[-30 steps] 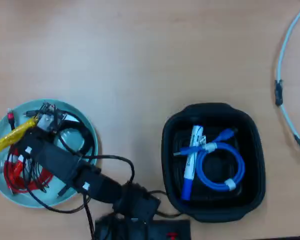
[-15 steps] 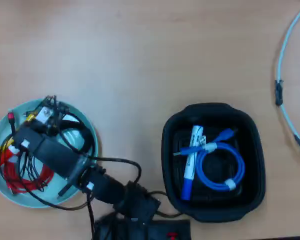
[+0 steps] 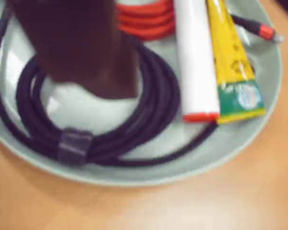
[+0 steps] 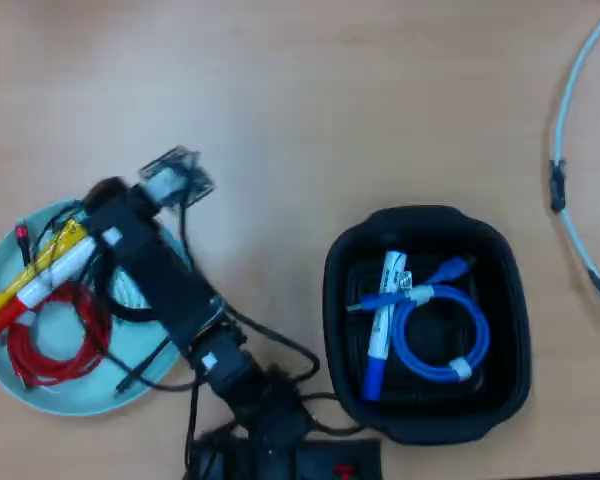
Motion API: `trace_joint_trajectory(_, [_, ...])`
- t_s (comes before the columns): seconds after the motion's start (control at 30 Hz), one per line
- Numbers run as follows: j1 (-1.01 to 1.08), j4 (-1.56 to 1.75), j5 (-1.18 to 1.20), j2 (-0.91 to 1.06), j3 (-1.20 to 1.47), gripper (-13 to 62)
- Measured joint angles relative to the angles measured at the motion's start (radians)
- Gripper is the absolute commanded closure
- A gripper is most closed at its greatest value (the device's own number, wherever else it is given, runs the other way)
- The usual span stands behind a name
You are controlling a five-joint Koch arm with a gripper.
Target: Pick up the red pen and put it in the green bowl
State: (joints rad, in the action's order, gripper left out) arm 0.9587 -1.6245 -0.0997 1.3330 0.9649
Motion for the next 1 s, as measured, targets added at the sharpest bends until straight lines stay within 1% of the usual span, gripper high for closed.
trace_joint_trajectory(0.1, [0.126, 0.051, -0.002, 0.002, 0.037, 9.1])
trace_joint_trajectory(0.23, [0.245, 0.250, 0.000, 0.008, 0.324, 9.1])
trace_joint_trajectory(0.33, [0.305, 0.445, -0.002, 0.057, 0.520, 9.0])
trace_joint_trajectory(0.43, [0.353, 0.554, -0.005, 0.118, 0.620, 8.4])
trace_joint_trajectory(0.57, [0.420, 0.640, -0.020, 0.141, 0.759, 8.4])
trace_joint_trajectory(0.83, [0.477, 0.922, -0.020, 0.364, 1.172, 8.5])
trace_joint_trajectory(1.0, [0.508, 1.083, 0.035, 0.505, 1.413, 8.8])
